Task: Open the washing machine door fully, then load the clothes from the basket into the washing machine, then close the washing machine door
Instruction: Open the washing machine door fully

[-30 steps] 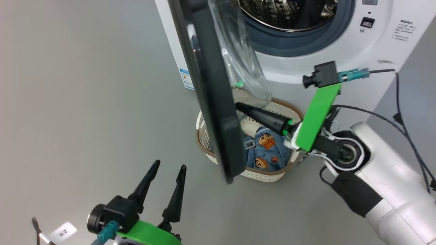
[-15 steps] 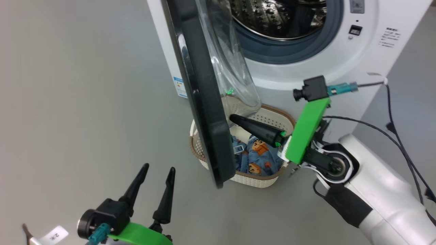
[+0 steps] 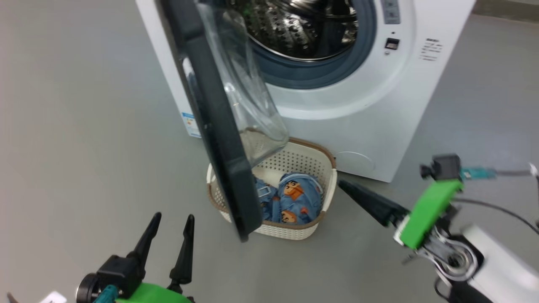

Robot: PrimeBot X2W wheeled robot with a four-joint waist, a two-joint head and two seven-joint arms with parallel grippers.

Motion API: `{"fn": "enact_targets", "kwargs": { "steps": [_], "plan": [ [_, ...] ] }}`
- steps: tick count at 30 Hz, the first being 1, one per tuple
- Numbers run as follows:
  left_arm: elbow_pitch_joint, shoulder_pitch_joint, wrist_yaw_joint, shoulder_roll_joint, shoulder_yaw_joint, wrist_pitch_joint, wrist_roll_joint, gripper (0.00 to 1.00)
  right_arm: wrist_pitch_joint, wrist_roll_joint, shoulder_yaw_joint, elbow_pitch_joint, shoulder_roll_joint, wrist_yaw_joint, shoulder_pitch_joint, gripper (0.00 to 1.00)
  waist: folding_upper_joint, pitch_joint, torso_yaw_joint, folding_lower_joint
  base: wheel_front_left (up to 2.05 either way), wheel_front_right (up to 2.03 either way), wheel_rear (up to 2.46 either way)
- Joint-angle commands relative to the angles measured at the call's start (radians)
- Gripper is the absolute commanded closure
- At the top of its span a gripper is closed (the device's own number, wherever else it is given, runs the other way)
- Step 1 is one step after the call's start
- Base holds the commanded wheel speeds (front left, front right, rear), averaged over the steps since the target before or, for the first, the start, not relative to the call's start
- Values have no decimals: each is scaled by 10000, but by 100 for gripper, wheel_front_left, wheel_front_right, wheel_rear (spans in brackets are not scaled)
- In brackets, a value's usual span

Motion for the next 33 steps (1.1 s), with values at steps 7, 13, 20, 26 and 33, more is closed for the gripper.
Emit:
{"fn": "enact_targets", "kwargs": {
  "steps": [7, 13, 20, 26, 33],
  "plan": [
    [-225, 163, -155, 110, 725, -65, 282, 0, -1395, -112, -206, -394, -831, 65, 1396, 0, 0, -144, -914, 0, 0, 0, 0],
    [-255, 298, -195, 110, 901, -65, 370, 0, -2301, -486, -61, -273, -1332, 65, 1990, 0, 0, -129, -1363, 0, 0, 0, 0],
    [-367, 620, -215, 110, 1173, -65, 393, 0, -3634, -1188, 585, 197, -1967, 65, 2558, 0, 0, -286, -1838, 0, 0, 0, 0],
    [-405, 730, -221, 110, 1234, -65, 345, 0, -4611, -1705, 710, 565, -2405, 65, 2829, 0, 0, -360, -2025, 0, 0, 0, 0],
    [-422, 828, -224, 110, 1325, -65, 292, 0, -4740, -3939, -1474, 548, -2070, 65, 3653, 0, 0, -464, -2149, 0, 0, 0, 0]
  ]
}}
